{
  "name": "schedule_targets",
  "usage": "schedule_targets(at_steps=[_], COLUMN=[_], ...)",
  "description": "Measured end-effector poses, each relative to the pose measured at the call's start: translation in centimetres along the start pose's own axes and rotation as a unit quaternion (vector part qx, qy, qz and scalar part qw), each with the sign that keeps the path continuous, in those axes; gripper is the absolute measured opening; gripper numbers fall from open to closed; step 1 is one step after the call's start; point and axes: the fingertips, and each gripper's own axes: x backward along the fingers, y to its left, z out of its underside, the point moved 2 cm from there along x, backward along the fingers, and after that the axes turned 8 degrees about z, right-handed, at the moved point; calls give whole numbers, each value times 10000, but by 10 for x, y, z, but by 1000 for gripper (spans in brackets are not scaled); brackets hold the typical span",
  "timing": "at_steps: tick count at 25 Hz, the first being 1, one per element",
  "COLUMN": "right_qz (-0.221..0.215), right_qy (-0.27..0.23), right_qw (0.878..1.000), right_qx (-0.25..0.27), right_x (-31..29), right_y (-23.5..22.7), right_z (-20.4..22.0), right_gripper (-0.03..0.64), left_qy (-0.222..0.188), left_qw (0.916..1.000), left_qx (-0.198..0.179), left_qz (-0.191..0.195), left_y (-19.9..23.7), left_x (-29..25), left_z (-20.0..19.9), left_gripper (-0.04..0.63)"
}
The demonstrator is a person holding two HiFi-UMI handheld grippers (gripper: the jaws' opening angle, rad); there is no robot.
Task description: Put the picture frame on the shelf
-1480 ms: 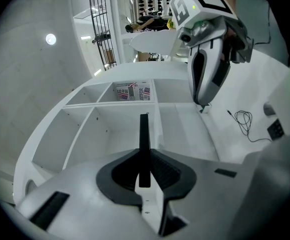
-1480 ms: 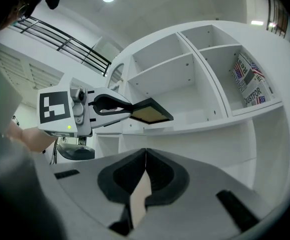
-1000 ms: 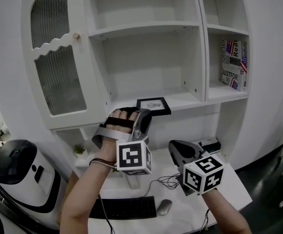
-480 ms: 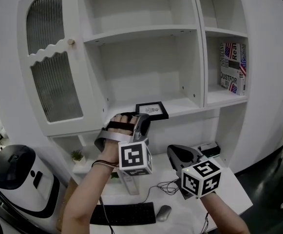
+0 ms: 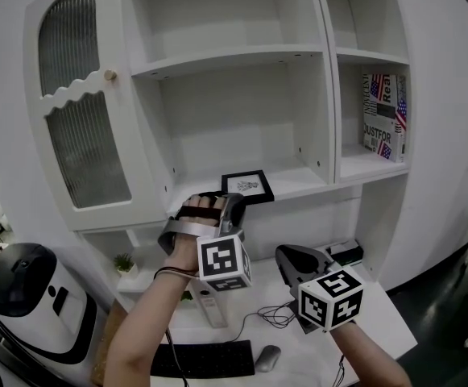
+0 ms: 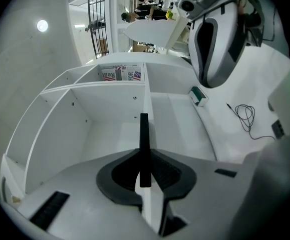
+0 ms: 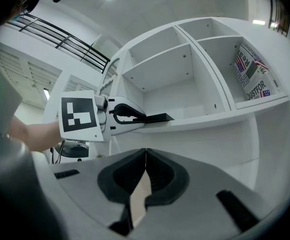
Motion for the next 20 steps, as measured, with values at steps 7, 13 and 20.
schedule_targets(at_steps=[7, 13, 20], right_qz=[-1, -3, -42], right_qy=[19, 27, 28], right_qw=[10000, 10000, 10000], right_qx=[-18, -24, -21], right_x=[-4, -5, -4], right_y=[-4, -8, -3], right_z=[3, 4, 4], right_gripper=[2, 2, 2], left_qy=[74, 151, 127], left_qw=[10000, 9999, 9998], left_qx=[40, 40, 93], left_qz=[7, 60, 118], left_y=[2, 1, 2], left_x=[-8, -11, -10], left_z=[2, 1, -2], left_gripper=[61, 61, 63])
